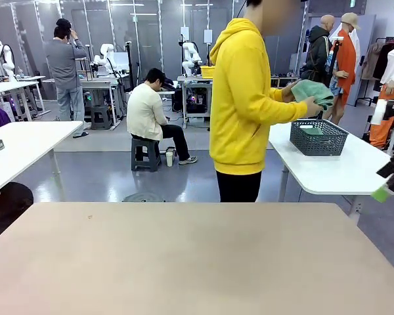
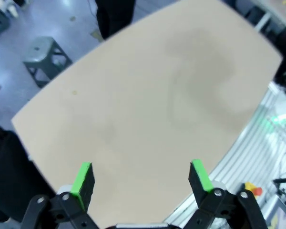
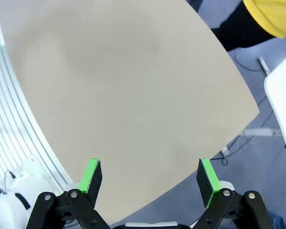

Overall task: Fold the towels and place them in the basket.
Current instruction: Stack the folded Towel with hook on the right side of the table.

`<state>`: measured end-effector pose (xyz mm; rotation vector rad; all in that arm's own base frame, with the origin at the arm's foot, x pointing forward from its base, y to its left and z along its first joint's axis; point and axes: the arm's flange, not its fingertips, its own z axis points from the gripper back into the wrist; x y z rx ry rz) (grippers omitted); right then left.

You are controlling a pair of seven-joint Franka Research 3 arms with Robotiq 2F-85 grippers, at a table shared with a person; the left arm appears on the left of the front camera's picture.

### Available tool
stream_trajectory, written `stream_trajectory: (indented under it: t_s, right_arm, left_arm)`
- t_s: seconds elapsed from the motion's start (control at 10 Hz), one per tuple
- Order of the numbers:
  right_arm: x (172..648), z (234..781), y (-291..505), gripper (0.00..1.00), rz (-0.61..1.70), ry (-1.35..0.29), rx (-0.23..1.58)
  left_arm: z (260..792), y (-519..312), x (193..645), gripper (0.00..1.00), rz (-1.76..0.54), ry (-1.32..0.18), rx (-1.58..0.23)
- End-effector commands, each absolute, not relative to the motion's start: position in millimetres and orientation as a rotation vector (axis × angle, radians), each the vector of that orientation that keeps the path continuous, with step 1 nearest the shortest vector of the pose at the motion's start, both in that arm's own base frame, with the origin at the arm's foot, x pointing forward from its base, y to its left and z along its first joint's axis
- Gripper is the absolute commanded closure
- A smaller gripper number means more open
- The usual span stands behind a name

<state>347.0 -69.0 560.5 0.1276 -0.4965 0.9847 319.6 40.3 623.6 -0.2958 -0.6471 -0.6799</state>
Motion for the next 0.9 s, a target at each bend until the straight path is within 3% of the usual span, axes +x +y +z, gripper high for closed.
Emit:
stream_trajectory:
  t_s: [0.0,0.8]
  right_arm:
    - [343,560,-86,0.00,1.033,-0.503,0.156]
    - [335,580,-117,0.00,0.810,-0.638,0.316]
  left_arm:
    - [626,65,312,0.00,-0.631,-0.675,-0.265]
    - [588,100,308,0.00,-0.523,-0.687,-0.130]
